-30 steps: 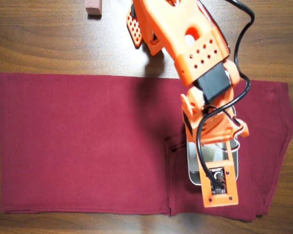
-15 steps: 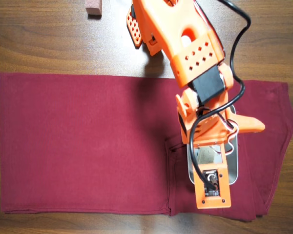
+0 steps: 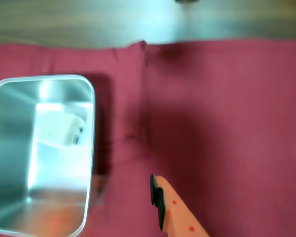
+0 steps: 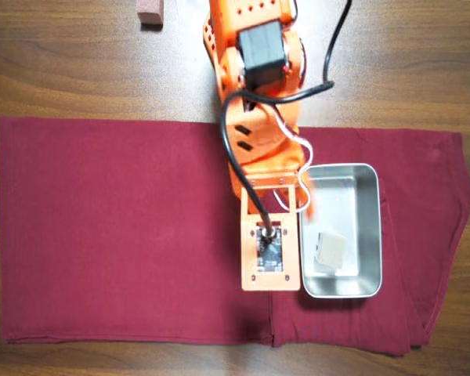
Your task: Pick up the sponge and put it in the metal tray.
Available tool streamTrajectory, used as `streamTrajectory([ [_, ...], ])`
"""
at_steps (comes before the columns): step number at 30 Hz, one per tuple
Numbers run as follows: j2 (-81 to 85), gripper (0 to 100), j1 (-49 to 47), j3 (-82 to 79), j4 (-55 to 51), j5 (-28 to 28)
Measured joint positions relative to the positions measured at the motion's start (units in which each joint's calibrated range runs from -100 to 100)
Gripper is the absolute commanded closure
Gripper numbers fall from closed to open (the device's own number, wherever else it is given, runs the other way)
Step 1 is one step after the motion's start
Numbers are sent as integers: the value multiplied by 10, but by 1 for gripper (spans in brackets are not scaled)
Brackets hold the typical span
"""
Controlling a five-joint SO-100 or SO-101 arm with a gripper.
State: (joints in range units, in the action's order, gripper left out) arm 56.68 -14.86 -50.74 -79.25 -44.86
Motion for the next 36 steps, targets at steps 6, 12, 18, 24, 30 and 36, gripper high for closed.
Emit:
streamTrajectory([
  [6,155,100,90,-129,56,-22],
  [12,274,100,137,-337,413,-46],
  [18,332,100,139,-432,417,-43],
  [24,377,100,148,-489,373,-46],
  [30,402,100,154,-489,16,-36],
  [36,417,96,123,-489,-197,-26],
])
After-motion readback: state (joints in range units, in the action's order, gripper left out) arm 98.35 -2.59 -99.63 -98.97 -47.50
